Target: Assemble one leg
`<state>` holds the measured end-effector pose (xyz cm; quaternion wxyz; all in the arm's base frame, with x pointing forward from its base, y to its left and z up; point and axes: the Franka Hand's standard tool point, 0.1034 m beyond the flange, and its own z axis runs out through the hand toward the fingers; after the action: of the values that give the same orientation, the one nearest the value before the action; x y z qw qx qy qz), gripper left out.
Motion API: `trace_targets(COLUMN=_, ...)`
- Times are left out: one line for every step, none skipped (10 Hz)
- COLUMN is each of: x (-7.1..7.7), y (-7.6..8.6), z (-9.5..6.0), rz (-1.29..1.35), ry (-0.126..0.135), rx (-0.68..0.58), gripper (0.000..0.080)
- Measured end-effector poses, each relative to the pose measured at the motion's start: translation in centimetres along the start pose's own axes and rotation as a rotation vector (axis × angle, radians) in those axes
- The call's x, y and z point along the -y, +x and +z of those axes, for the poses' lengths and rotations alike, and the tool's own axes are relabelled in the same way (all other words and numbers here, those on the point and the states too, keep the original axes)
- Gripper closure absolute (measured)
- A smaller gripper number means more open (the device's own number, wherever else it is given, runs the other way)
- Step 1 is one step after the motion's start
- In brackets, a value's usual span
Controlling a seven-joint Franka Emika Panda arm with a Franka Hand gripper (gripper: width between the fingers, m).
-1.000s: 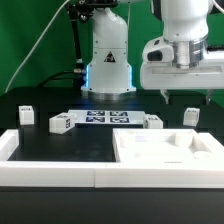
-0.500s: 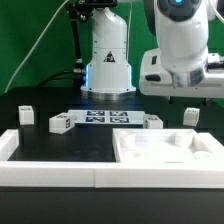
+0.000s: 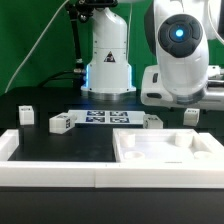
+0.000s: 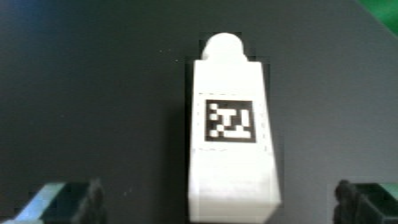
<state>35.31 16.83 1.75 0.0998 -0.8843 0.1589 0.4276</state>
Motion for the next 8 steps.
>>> trace_targets(x=-0.1, y=0.1, z=0.8, rz=0.001, ry=-0.005, rx=-0.002, gripper=0.0150)
trace_targets(x=-0.3, y=-0.1, z=1.6, rz=0.002, ry=-0.011, rx=-0.001, gripper=0.0150)
trace_targets(x=-0.5, y=-0.3, z=2.1, rz=0.003, ry=-0.014, rx=0.000, gripper=0.0150)
trace_targets(x=-0.5, y=-0.5, z=2.6, rz=0.013, ry=-0.020, rx=0.004, gripper=0.0150)
trace_targets(x=-0.2, y=-0.7, z=2.9, rz=0.021, ry=-0.026, rx=0.006, gripper=0.0150)
trace_targets(x=-0.1, y=-0.7, z=2.9, rz=0.023, ry=-0.027, rx=0.005, gripper=0.0190)
trace_targets(x=-0.2, y=-0.7, z=2.8, rz=0.024, ry=-0.027, rx=0.005, gripper=0.0190)
trace_targets(x=-0.2, y=-0.7, z=2.9, rz=0.024, ry=-0.027, rx=0.005, gripper=0.0365)
